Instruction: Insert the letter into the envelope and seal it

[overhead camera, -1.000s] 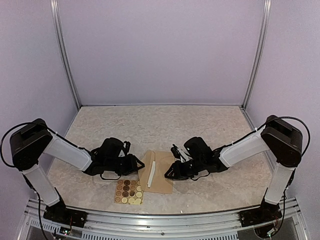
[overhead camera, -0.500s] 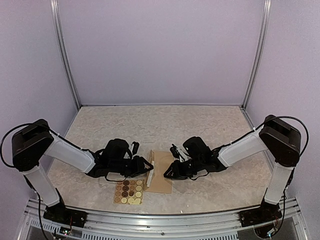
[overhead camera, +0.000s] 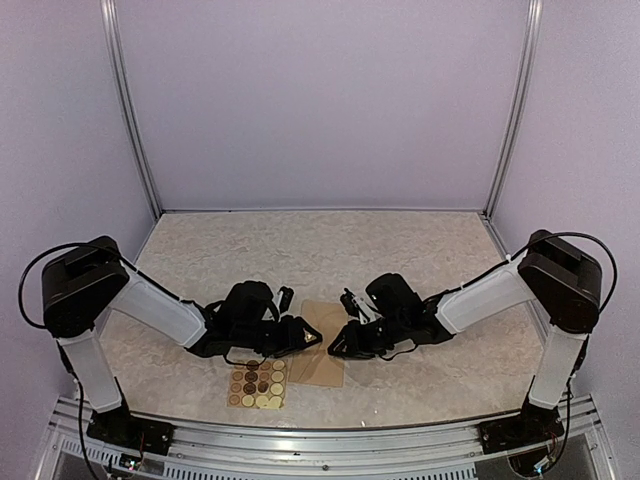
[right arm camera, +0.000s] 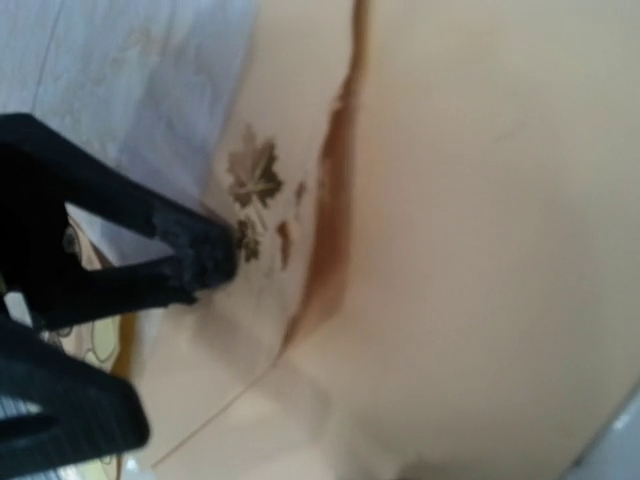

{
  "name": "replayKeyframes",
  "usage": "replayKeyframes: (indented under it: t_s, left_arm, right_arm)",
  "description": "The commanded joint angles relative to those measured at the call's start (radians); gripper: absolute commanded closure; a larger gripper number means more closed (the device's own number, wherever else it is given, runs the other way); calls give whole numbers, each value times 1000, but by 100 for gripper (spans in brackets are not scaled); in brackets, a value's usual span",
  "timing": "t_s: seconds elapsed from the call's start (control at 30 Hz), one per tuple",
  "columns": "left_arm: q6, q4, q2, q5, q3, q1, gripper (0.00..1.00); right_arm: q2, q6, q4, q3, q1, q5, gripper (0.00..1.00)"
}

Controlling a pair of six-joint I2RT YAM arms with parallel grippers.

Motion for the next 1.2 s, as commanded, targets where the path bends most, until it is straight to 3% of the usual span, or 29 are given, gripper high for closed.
replayKeyframes:
  t_s: [0.0, 0.3, 0.43, 0.6, 0.8, 1.17]
  left_arm:
    - [-15, 4, 38, 15, 10, -10, 47]
    - [-4, -22, 3, -15, -13, -10, 48]
    - [41, -87, -102, -82, -12, -14, 45]
    - [99, -269, -303, -220, -24, -6, 35]
    - [65, -393, -460, -232, -111, 39, 33]
    - [2, -382, -526, -121, -269, -5, 70]
  right_arm:
    - [-10, -5, -20, 9, 1, 16, 76]
    - [-95, -31, -26, 17, 2, 17, 76]
    - [-152, -57, -35, 10, 8, 25, 74]
    - [-190, -125, -56, 31, 34, 22, 64]
    - [-133, -197, -87, 143, 104, -2, 57]
    - [65, -233, -228, 359, 230, -30, 61]
